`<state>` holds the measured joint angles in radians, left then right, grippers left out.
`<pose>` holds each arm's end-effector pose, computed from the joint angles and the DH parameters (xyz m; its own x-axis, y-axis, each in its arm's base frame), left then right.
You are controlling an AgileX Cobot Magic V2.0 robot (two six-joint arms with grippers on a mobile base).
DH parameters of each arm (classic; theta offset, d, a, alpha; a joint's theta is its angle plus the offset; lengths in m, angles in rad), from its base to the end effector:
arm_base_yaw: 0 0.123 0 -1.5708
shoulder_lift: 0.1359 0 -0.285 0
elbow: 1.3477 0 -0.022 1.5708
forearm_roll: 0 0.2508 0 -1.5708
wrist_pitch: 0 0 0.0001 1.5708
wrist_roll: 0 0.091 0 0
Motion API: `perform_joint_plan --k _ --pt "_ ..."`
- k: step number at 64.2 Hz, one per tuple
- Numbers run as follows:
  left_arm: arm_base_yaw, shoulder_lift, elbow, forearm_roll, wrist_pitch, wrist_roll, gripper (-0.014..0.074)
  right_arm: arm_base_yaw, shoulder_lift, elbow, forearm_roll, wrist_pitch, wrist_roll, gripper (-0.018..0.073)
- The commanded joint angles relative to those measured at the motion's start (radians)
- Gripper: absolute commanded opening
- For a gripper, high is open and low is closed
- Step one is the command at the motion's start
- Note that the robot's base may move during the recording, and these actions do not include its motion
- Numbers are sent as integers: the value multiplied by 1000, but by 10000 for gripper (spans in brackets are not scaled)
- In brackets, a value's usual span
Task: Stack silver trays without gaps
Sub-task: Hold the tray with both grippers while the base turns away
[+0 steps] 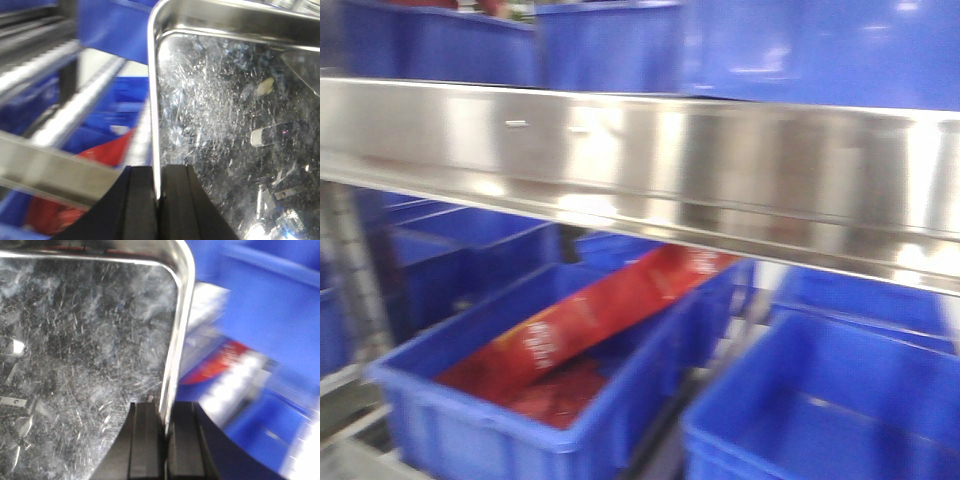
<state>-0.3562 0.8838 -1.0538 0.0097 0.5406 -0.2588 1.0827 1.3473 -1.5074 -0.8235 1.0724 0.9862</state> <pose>0.1642 -0.0606 0.4253 -0.3392 -0.1383 -0.9305 0.2685 0.9338 -0.2366 0.1776 0.2094 0.4476 -0.4593 -0.0690 -0.8856 -0.2411 0.9692 0.0495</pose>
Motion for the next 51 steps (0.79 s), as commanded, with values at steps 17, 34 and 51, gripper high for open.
perform_joint_plan --k 17,34,51 --pt "-10 -2 -8 -23 -59 4 -16 7 -7 -5 -17 -63 -19 -66" --pt "-10 -2 -8 -23 -59 4 -16 7 -7 -5 -17 -63 -19 -66" --pt "-10 -2 -8 -23 -59 4 -16 7 -7 -5 -17 -63 -19 -66"
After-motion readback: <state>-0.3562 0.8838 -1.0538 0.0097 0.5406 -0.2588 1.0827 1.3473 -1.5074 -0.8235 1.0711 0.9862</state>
